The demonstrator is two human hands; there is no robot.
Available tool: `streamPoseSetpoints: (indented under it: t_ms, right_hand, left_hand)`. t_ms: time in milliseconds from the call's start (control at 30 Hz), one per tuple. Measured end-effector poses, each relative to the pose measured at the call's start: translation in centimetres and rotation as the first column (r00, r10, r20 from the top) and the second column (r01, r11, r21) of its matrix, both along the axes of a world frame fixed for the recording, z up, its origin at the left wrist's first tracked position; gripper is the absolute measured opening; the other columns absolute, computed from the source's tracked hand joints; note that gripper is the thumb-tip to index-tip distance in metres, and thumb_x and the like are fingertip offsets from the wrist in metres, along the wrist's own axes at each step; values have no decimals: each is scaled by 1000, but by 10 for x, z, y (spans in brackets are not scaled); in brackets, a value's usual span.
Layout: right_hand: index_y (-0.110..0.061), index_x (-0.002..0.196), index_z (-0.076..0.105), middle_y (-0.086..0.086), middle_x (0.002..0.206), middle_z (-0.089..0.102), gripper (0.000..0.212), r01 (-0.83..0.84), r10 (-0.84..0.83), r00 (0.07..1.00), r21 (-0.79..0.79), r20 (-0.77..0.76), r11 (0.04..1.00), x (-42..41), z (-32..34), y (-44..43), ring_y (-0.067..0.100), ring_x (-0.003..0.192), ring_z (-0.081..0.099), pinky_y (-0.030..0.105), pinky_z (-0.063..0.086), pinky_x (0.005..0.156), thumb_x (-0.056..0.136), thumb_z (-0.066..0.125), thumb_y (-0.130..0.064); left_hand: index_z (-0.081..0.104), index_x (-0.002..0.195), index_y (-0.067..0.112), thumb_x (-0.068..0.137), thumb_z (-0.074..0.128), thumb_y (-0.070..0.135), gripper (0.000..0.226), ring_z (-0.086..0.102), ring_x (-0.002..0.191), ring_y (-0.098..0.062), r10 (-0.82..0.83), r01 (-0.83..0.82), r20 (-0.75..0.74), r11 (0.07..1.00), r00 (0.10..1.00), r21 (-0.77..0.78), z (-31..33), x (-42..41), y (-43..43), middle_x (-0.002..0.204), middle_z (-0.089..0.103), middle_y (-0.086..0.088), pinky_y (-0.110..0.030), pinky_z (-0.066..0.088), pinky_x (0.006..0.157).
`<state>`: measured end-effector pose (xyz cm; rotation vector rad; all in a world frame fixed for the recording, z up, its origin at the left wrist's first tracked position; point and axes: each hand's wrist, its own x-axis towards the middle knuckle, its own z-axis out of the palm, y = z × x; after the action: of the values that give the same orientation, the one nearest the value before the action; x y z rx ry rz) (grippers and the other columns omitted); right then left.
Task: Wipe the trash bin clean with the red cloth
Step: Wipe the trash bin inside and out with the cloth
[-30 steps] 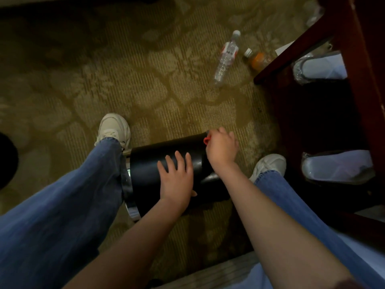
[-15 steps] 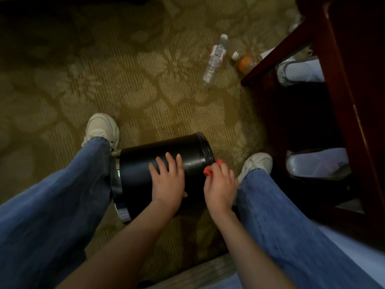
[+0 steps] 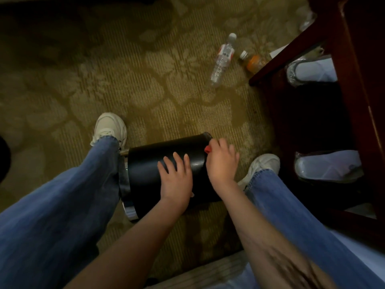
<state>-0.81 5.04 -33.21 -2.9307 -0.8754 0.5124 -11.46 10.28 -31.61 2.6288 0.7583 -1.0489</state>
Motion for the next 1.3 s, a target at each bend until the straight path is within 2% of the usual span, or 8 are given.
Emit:
streamPoseSetpoints:
  t_ms: [200, 333, 467, 633, 700, 867, 1000, 1300]
  right_hand:
    - [-18, 99, 62, 5, 112, 59, 23, 33, -33, 999, 34, -5, 999, -35, 8, -51, 25, 94, 56, 41, 44, 78, 78, 67, -9]
    - [-19, 88, 61, 3, 98, 61, 21, 29, -30, 999, 111, 10, 993, -44, 6, -70, 23, 83, 58, 38, 43, 71, 74, 69, -6]
    - [-18, 96, 63, 4, 100, 59, 20, 12, -19, 999, 129, 50, 992, -25, 3, -45, 25, 90, 55, 39, 40, 78, 78, 64, -10]
    - [-21, 115, 58, 3, 122, 53, 29, 4, -21, 986, -101, -166, 995, 30, -7, 37, 27, 115, 44, 41, 31, 93, 87, 56, -15]
    - [-22, 118, 57, 3, 126, 51, 30, 1, -26, 983, -135, -182, 991, 33, -12, 45, 27, 118, 42, 42, 31, 95, 88, 56, -16]
    - [-21, 114, 58, 3, 124, 52, 31, -12, 11, 999, -15, -40, 1000, -1, 5, -8, 28, 109, 47, 44, 35, 88, 84, 56, -13]
    - [-20, 97, 63, 2, 103, 60, 28, 40, -40, 999, -6, -16, 999, -37, 15, -50, 25, 91, 57, 41, 41, 75, 73, 69, -9]
    - [-21, 109, 59, 0, 108, 55, 23, 11, -9, 999, 63, -43, 998, -10, 11, -22, 22, 102, 49, 38, 35, 86, 87, 55, -15]
  left_hand:
    - [-9, 148, 4, 82, 59, 55, 108, 12, 140, -49, -1, 1, 1, 1000, 1000, 14, 3, 2, 3, 154, 3, -27, -60, 14, 111]
    - [-10, 148, 6, 82, 58, 56, 107, 10, 141, -47, -1, 1, 29, 1000, 1000, 4, 0, -2, 5, 155, 1, -25, -60, 15, 111]
    - [-11, 148, 8, 84, 57, 55, 105, 7, 142, -46, 7, -6, 41, 1000, 999, -11, -2, -4, 6, 155, -2, -24, -61, 14, 111]
    - [-14, 148, 9, 84, 56, 56, 105, 5, 142, -46, 8, -8, 59, 1000, 998, -3, -4, -11, -5, 155, -4, -24, -61, 12, 111]
    - [-14, 148, 10, 84, 56, 56, 105, 4, 142, -45, 25, -25, 62, 1000, 998, -4, -5, -9, -1, 156, -5, -24, -61, 10, 111]
    - [-15, 147, 8, 87, 53, 54, 103, 5, 141, -47, -5, 5, 52, 1000, 999, -5, -2, -14, -11, 155, -5, -26, -61, 9, 112]
    - [-16, 147, 6, 87, 52, 56, 104, 8, 141, -48, -26, 25, 55, 999, 998, 22, 0, -17, -15, 155, -4, -27, -61, 8, 111]
    - [-13, 148, 10, 85, 49, 62, 103, 9, 142, -44, -62, 57, 94, 997, 994, 51, -2, -17, 1, 156, -1, -24, -62, 6, 112]
